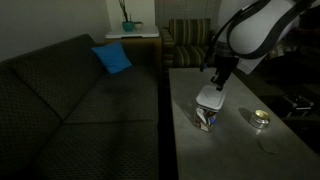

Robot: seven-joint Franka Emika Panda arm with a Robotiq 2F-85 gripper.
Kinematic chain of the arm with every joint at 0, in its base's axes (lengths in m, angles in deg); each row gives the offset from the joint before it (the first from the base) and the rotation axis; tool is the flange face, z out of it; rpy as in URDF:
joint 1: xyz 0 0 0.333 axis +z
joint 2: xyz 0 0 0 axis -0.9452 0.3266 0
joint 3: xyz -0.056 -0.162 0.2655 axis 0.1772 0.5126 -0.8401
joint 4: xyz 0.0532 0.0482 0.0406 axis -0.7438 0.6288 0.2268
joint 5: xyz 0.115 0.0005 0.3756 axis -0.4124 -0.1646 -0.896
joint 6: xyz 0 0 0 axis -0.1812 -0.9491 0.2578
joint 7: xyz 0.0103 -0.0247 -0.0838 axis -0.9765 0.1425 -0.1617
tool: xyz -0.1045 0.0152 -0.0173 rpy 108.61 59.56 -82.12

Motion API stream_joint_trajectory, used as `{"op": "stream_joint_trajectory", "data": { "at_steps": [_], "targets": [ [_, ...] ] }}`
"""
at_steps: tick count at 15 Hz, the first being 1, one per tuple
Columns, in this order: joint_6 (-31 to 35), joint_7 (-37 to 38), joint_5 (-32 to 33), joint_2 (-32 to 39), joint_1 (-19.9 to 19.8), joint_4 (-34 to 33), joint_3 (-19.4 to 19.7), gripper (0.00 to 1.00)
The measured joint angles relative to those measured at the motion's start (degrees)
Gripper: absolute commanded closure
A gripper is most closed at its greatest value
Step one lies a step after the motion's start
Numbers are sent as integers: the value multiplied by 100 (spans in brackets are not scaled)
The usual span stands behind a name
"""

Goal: Put the white lid on top of the clear storage jar then press down the button on the lid

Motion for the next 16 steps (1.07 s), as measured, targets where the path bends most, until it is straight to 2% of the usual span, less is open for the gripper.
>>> {"op": "stream_joint_trajectory", "data": {
  "at_steps": [1,2,12,16],
  "targets": [
    [104,30,38,-103,30,145,38,90],
    [199,64,72,-191,59,277,71,72],
    [704,184,109,-781,233,1098,192,4],
    [753,240,109,-903,259,1258,192,0]
  ]
}}
